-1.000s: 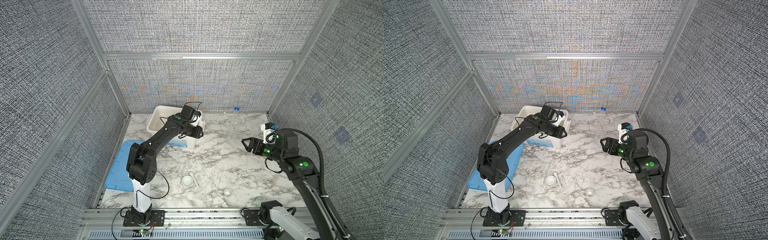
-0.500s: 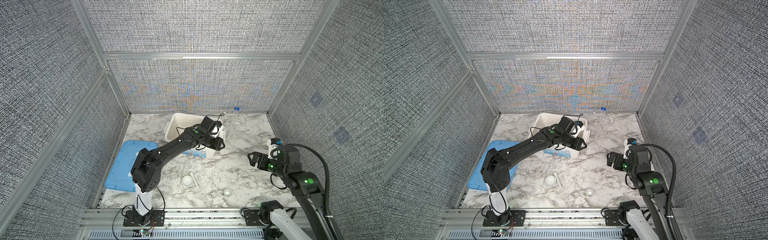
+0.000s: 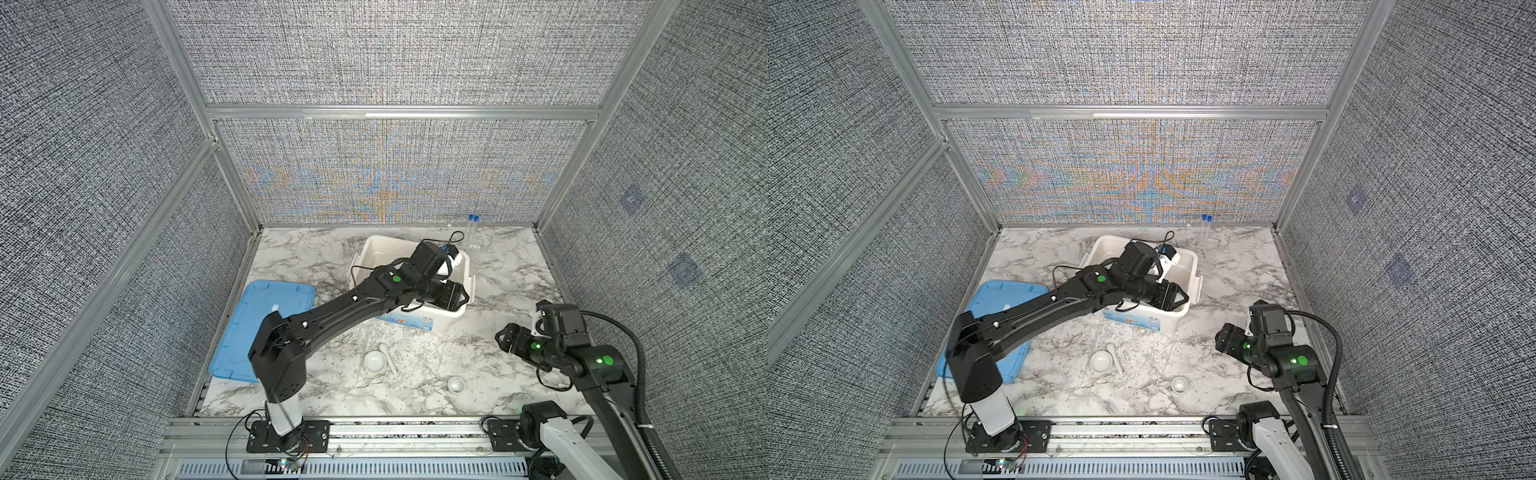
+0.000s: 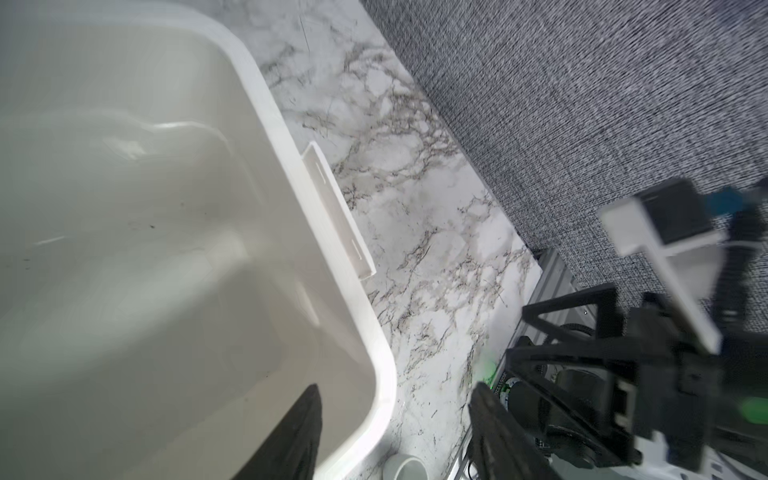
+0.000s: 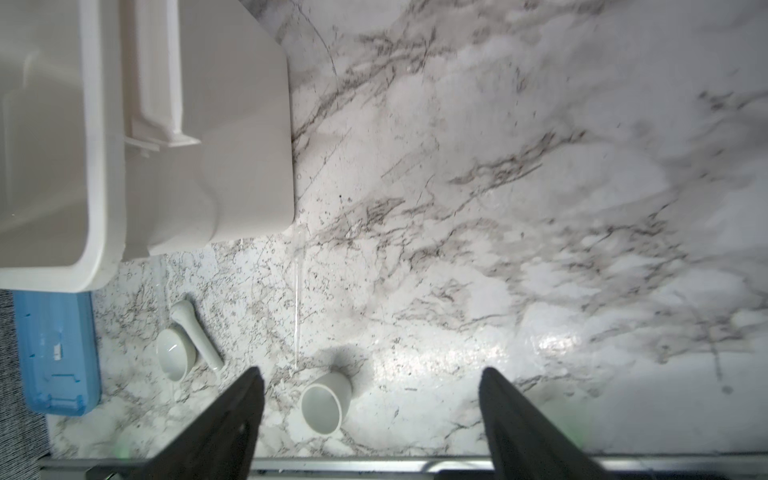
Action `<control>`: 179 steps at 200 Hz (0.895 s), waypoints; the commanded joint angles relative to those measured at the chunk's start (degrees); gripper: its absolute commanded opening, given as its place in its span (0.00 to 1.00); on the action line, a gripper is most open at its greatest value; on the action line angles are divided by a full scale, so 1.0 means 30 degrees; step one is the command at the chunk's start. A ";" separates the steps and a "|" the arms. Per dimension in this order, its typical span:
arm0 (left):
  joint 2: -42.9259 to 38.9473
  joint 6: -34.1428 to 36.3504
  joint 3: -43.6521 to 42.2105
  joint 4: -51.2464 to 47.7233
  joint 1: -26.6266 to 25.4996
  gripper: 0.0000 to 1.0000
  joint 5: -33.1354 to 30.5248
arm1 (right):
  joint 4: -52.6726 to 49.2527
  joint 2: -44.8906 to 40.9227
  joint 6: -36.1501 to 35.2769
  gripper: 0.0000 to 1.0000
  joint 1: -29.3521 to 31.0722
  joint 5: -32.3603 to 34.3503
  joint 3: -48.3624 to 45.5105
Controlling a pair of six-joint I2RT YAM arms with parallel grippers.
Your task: Organize the chemistry lab equipment
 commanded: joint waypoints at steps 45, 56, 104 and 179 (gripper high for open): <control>-0.8030 0.0663 -0.4137 -0.2684 0.0125 0.72 -0.7879 | 0.0496 0.2066 0.2051 0.65 0.4429 -0.0995 -0.1095; -0.9386 0.0398 -0.5216 -0.3390 0.0273 0.74 -0.8875 | 0.0273 0.2526 0.1983 0.65 0.5363 -0.0643 -0.0908; -1.3686 -0.1928 -0.9659 -0.5566 0.1347 0.78 -0.9562 | 0.0235 0.3939 0.2356 0.60 0.8282 -0.0832 -0.1643; -1.6237 -0.3974 -1.2578 -0.7063 0.4936 0.90 -0.5931 | 0.3904 0.6786 0.3052 0.42 1.1977 -0.0356 -0.2967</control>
